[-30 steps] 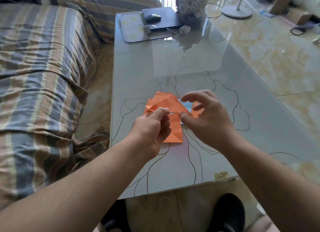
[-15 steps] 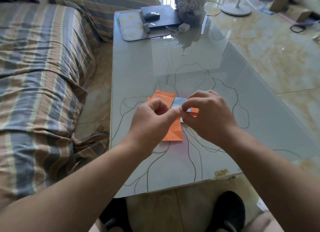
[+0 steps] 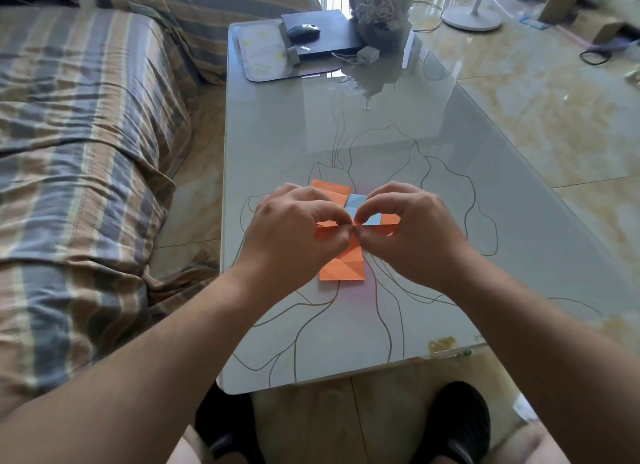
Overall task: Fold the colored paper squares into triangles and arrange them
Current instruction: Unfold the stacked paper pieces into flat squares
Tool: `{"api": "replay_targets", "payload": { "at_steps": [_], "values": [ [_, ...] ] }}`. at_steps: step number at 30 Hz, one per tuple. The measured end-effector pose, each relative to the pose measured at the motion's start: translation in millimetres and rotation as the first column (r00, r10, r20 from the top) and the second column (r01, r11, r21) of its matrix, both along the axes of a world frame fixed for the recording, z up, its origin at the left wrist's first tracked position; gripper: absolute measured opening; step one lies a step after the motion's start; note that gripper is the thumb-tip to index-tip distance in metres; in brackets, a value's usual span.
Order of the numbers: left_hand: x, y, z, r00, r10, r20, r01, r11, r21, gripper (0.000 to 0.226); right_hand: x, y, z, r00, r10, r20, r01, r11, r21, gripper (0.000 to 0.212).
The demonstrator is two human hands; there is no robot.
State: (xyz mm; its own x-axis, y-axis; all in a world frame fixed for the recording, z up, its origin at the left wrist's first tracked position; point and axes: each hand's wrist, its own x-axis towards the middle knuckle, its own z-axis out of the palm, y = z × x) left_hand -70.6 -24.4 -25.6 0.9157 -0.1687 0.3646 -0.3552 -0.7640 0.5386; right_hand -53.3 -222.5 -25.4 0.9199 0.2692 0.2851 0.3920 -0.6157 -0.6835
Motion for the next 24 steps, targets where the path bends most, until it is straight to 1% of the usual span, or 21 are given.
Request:
{"api": "replay_targets", "payload": {
  "at_steps": [5,8,11,18,22,24],
  "values": [
    [4.0,1.9,1.8,0.997,-0.021,0.070,0.023,0.999,-0.027,0.020,-0.6,0.2,0.3,0.996,0.037,0.081,-0.035,0.999,-0.025,0.004],
    [9.1,11.4,8.9,0.995,0.018,0.098,-0.015,0.999,-0.034,0.014,5.0,-5.4,3.7,0.994,0.020,0.110,-0.014,0.998,-0.057,0.009],
    [12.7,21.9,14.9,0.997,0.043,0.068,-0.041,0.998,-0.037,0.011,10.0,-13.1,8.6,0.995,-0.004,0.102,0.010,0.998,-0.054,0.012],
    [12.6,25.8,14.7,1.000,0.016,0.008,-0.016,0.999,-0.028,0.007,12.2,-19.0,11.3,0.997,-0.007,0.071,0.014,0.996,-0.092,0.009],
    [14.5,29.0,13.1,0.999,0.041,0.002,-0.041,0.999,-0.011,0.003,17.8,-25.9,10.2,0.999,-0.032,0.040,0.037,0.990,-0.137,0.011],
    [13.9,28.9,11.6,0.998,0.054,-0.016,-0.054,0.999,0.004,0.003,18.7,-27.3,8.2,0.998,-0.062,0.001,0.062,0.991,-0.120,0.014]
  ]
}}
